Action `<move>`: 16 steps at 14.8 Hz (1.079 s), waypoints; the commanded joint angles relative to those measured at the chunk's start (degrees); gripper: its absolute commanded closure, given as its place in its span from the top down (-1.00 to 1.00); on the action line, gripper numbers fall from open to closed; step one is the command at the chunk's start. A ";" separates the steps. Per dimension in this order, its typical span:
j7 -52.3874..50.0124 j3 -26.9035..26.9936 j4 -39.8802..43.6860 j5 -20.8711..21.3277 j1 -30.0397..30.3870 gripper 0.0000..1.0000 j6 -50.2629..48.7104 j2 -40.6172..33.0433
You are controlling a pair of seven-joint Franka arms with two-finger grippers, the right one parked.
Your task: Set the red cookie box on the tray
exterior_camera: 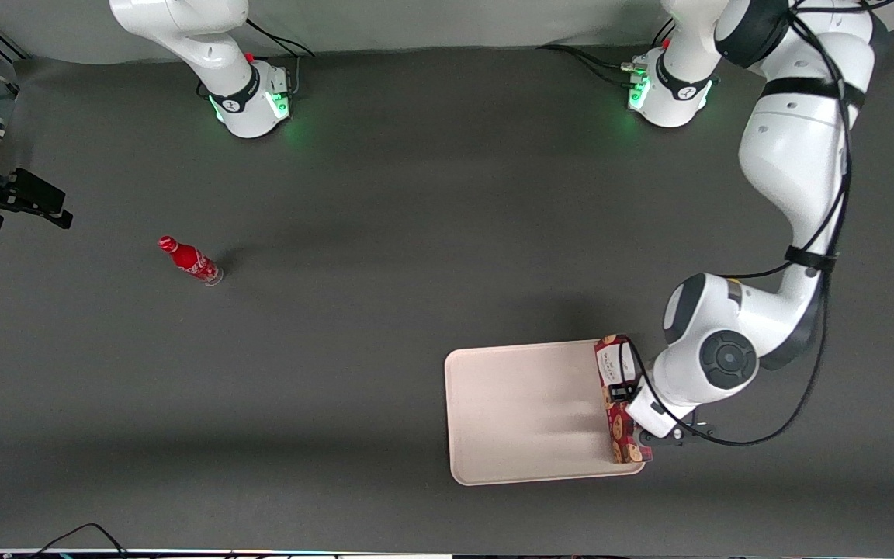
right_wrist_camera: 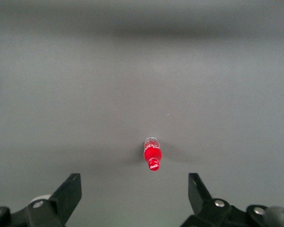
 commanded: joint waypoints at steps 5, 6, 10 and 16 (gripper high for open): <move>18.04 7.38 -0.05 -10.44 2.86 1.00 -32.82 -23.00; 21.47 9.41 -0.31 -11.25 2.86 1.00 -36.42 -25.81; 26.41 12.06 -10.47 -11.34 2.94 1.00 -40.15 -38.11; 27.74 14.95 -37.93 -11.34 2.86 1.00 -27.40 -59.76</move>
